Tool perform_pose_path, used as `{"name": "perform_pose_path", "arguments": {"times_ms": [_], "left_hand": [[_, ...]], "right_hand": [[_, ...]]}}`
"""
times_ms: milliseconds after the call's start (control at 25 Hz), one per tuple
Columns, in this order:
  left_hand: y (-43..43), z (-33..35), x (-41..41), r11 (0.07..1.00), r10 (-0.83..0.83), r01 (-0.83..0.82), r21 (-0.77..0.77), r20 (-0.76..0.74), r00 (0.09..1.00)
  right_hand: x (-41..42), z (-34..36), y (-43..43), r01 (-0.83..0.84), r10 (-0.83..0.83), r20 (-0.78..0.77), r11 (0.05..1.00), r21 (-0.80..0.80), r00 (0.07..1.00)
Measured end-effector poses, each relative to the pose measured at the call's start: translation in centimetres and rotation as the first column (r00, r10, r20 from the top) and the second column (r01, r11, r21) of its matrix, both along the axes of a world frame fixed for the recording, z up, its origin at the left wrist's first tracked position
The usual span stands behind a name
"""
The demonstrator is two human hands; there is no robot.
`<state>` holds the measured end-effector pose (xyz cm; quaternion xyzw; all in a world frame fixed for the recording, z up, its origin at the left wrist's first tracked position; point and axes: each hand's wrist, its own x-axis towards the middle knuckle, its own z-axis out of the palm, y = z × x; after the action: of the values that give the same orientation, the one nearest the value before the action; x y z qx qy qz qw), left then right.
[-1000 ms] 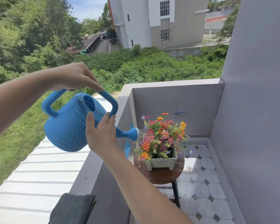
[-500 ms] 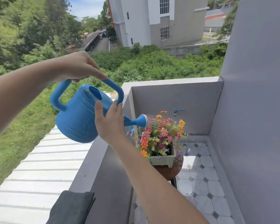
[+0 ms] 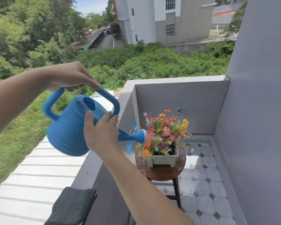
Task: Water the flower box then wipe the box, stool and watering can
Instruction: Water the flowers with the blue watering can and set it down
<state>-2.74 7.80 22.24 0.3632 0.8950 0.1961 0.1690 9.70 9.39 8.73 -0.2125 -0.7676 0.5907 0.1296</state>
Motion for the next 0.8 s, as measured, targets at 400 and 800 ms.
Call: {"name": "perform_pose_path", "arguments": {"times_ms": [400, 800], "left_hand": [[-4.8, -10.3, -0.5, 0.702, 0.091, -0.359, 0.615, 0.423, 0.902], [-8.1, -18.7, 1.7, 0.302, 0.498, -0.558, 0.773, 0.371, 0.784]], "right_hand": [[-0.4, -3.1, 3.7, -0.025, -0.003, 0.064, 0.904, 0.426, 0.998], [-6.8, -8.0, 3.4, -0.254, 0.159, 0.217, 0.804, 0.538, 0.963]]}}
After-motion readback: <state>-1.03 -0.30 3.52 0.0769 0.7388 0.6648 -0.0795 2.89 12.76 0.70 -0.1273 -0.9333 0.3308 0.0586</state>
